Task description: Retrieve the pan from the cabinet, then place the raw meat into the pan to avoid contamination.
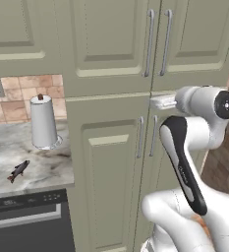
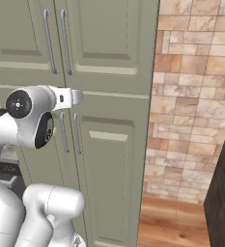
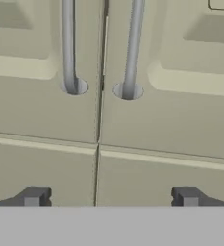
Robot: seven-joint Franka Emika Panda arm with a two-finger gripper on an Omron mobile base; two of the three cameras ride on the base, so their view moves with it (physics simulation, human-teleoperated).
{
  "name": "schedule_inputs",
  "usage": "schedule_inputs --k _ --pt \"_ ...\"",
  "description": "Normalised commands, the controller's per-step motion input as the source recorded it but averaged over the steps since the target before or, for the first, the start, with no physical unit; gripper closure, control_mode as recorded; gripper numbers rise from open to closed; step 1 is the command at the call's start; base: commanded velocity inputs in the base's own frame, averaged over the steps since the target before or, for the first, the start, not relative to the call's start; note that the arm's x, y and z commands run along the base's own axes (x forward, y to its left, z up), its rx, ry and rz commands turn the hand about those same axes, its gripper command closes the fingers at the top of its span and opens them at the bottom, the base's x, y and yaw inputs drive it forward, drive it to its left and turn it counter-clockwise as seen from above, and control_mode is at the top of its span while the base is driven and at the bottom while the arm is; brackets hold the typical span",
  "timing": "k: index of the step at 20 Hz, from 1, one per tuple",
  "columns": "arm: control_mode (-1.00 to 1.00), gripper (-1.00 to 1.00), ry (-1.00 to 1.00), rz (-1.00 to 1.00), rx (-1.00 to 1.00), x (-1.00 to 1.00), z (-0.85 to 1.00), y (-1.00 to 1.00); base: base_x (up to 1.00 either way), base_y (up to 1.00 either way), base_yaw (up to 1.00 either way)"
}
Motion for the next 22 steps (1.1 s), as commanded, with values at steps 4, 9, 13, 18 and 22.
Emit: schedule_inputs --k 4,9,13,18,22 --pt "-1.0 -1.0 -0.27 0.0 0.0 -0.08 0.13 0.0 0.0 0.0 0.0" --pt "-1.0 -1.0 -0.25 0.0 0.0 -0.06 0.15 0.0 0.0 0.0 0.0" --pt "-1.0 -1.0 -0.23 0.0 0.0 -0.03 0.2 0.0 0.0 0.0 0.0" --pt "-1.0 -1.0 -0.18 0.0 0.0 -0.02 0.28 0.0 0.0 0.0 0.0" --pt "-1.0 -1.0 -0.13 0.0 0.0 -0.04 0.32 0.0 0.0 0.0 0.0"
